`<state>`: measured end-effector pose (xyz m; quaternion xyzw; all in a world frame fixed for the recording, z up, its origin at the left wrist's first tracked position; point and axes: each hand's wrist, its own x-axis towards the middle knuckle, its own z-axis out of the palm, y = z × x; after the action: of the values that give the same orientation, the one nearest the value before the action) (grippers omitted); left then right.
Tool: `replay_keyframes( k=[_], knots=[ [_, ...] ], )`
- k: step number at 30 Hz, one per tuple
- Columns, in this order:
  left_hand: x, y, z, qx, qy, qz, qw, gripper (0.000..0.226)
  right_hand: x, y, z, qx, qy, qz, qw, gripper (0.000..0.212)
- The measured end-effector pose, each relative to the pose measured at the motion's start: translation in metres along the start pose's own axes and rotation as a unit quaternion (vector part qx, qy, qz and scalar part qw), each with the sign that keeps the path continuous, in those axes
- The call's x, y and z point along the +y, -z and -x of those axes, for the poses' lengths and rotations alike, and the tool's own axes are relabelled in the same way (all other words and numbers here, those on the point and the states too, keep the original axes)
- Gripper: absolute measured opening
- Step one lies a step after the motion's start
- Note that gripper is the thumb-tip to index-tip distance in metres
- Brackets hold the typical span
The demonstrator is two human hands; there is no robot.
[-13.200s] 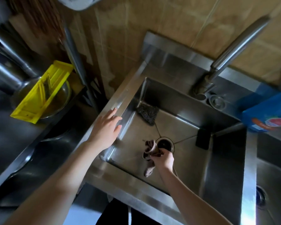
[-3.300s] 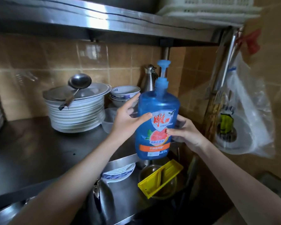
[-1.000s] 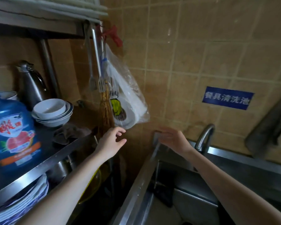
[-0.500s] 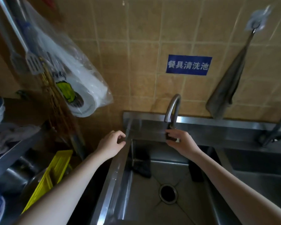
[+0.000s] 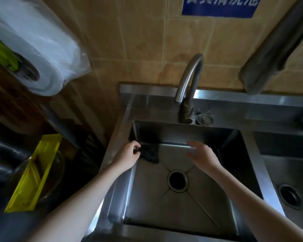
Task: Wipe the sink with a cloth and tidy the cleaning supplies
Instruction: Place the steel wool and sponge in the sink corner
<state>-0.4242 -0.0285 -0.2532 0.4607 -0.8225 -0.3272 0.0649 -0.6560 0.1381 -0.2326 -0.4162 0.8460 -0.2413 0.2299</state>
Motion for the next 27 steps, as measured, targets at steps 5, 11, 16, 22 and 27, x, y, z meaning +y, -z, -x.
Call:
replay_keyframes(
  k=[5,11,16,22,27],
  knots=[
    [-0.016,-0.042,-0.032,-0.033,0.030,-0.007,0.999,0.023,0.019,-0.027,-0.032,-0.059,0.008,0.078,0.995,0.035],
    [-0.030,-0.091,-0.067,-0.069,0.068,0.006,0.995,0.044,0.039,-0.056,-0.074,-0.106,-0.040,0.055,0.992,0.046],
    [-0.038,-0.120,-0.095,-0.086,0.064,-0.004,0.994,0.060,0.064,-0.075,-0.096,-0.140,-0.060,0.032,0.988,0.050],
    [-0.049,-0.146,-0.133,-0.151,0.043,-0.112,0.981,0.077,0.099,-0.097,-0.105,-0.164,-0.097,0.025,0.981,0.049],
    [-0.059,-0.166,-0.157,-0.171,0.048,-0.177,0.968,0.089,0.120,-0.115,-0.116,-0.174,-0.103,0.010,0.979,0.048]
  ],
)
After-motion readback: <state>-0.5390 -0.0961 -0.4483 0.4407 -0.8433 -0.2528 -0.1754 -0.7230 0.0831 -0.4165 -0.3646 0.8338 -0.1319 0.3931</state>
